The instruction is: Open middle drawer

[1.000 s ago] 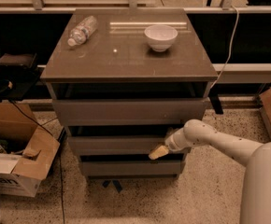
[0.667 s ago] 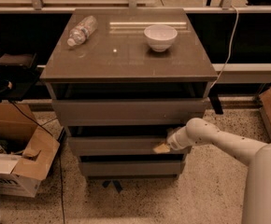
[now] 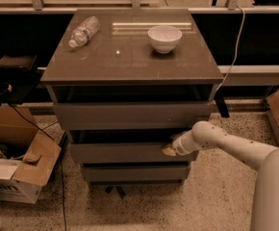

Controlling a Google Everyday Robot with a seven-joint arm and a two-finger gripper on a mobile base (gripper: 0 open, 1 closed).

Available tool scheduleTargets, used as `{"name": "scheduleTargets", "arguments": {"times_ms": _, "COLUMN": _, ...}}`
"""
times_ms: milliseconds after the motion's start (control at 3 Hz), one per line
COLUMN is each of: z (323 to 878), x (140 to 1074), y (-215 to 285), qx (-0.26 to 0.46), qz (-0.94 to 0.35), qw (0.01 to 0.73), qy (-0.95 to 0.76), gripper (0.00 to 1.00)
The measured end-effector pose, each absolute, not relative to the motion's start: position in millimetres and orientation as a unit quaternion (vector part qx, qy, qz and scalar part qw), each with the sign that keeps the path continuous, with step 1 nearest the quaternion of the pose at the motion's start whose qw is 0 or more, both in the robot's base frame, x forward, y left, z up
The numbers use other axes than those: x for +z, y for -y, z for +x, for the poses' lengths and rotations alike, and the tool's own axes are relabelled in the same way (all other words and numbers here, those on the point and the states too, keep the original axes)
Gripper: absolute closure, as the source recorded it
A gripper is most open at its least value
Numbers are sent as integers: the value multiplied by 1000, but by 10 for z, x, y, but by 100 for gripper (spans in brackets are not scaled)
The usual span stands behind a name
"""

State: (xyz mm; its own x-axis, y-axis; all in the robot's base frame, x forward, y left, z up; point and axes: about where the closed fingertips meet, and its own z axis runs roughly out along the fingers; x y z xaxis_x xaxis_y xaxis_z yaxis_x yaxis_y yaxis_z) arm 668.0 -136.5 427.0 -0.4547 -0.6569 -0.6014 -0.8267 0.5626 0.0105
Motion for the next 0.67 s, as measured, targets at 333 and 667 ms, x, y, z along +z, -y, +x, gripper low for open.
{"name": "scheduleTargets", "arguments": {"times_ms": 333, "z": 6679, "x": 4274, "y": 1365, "qx": 153, "qz": -442, "qw": 278, "qy": -839, "gripper": 98}}
{"name": "scheduleTargets", "arguments": {"times_ms": 667, "z": 6679, "x": 4279, "y": 1364, "qx": 153, "qz": -442, "qw": 278, "qy": -839, "gripper": 74}}
